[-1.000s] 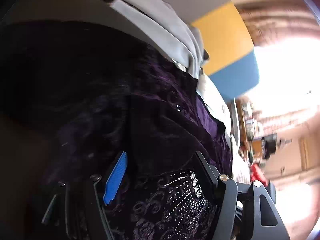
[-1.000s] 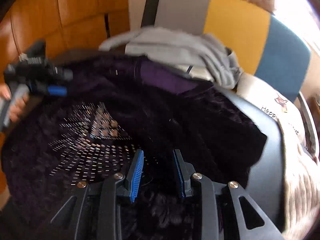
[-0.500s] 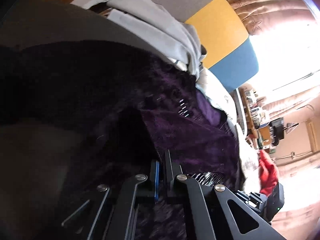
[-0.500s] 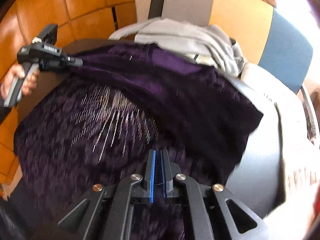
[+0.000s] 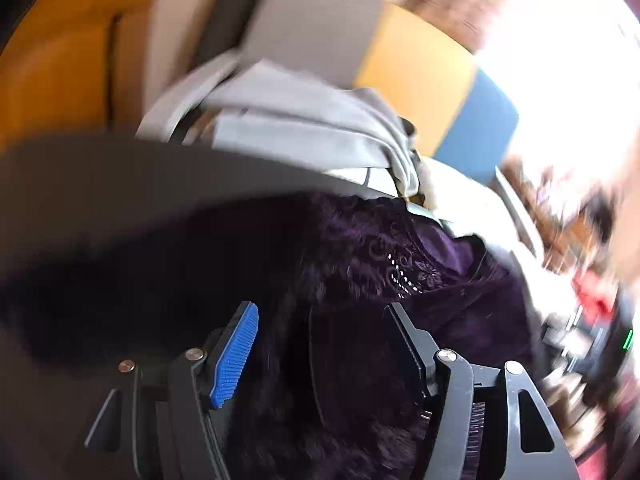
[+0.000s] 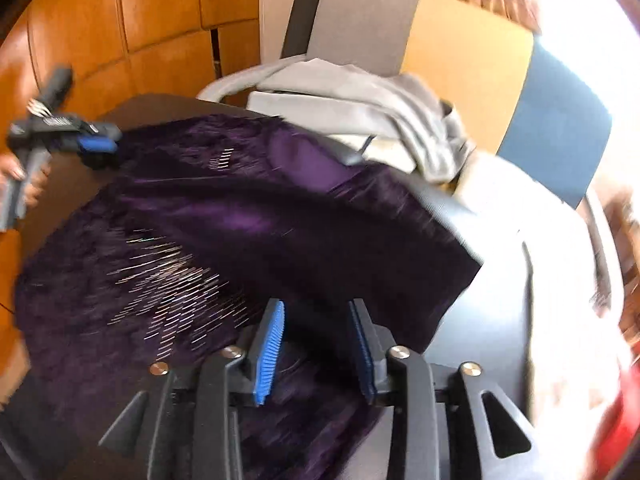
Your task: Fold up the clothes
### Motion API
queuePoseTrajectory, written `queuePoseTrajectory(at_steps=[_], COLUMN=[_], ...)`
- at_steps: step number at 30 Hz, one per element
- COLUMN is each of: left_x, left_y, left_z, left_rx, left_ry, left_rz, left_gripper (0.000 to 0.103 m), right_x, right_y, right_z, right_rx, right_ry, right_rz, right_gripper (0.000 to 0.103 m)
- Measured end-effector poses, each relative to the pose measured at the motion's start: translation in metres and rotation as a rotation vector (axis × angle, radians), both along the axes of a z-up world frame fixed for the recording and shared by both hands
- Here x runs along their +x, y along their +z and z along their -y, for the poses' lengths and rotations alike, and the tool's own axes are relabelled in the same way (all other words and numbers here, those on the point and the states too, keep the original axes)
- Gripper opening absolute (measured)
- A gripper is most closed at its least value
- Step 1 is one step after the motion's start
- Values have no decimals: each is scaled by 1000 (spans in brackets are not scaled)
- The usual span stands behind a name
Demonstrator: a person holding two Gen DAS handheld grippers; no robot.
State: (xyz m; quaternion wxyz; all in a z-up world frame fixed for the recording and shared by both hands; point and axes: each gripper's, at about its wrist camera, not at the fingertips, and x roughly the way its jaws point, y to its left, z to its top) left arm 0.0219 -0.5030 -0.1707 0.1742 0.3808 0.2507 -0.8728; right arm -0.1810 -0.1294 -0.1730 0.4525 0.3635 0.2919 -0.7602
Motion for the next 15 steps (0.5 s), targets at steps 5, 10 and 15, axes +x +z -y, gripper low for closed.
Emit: queuePoseTrajectory(at_steps=[5, 10, 15], left_x=[-61, -97, -105], left_y=[-14, -39, -56], left_z=[-17, -26, -31], left_rx=[-152, -142, -93], left_ry=[-253, -408, -483], left_rz=[106, 172, 228], left_gripper=[66, 66, 49], right_x=[-37, -74, -109], right_y=[-7, -17, -39], right_z=[31, 47, 59], right_rx=[110, 185, 249], right_ry=[91, 175, 191], right_rz=[-99, -47, 86], right_gripper=[36, 38, 41])
